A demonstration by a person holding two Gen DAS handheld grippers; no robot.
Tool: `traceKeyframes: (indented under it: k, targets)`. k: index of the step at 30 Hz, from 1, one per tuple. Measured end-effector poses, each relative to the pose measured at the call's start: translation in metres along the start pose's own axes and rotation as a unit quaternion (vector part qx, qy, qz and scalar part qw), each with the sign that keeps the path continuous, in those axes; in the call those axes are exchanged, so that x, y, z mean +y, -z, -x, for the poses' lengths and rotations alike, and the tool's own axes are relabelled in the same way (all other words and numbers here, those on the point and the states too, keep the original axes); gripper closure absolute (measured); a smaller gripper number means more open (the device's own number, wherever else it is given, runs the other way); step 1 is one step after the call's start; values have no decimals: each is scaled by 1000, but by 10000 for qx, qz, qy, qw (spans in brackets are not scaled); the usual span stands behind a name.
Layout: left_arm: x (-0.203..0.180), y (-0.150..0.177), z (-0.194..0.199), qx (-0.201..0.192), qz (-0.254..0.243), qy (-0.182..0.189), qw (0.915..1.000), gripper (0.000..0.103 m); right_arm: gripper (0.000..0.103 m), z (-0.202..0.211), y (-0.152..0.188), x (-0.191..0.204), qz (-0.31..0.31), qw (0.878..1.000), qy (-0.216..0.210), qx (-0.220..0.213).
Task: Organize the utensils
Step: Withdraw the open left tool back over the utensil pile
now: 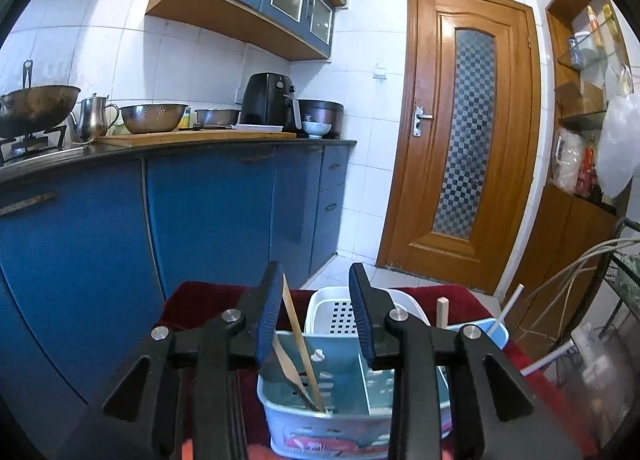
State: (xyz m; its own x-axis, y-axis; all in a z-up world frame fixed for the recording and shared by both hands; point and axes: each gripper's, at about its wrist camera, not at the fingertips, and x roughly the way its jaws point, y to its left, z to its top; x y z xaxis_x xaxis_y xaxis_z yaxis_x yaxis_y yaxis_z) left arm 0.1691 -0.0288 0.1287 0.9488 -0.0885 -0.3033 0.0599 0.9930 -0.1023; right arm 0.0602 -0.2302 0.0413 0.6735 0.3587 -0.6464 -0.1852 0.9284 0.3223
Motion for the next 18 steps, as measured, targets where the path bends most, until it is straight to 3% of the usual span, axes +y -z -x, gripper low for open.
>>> traceKeyframes:
  k: [8,18]
  targets:
    - [0,6,35,350,-52,115,9993,69,70,13,-1,7,48,9999,18,-121]
    - [8,31,84,730,-184,-31,9972,69,70,26,0,14,93,9998,14,-186]
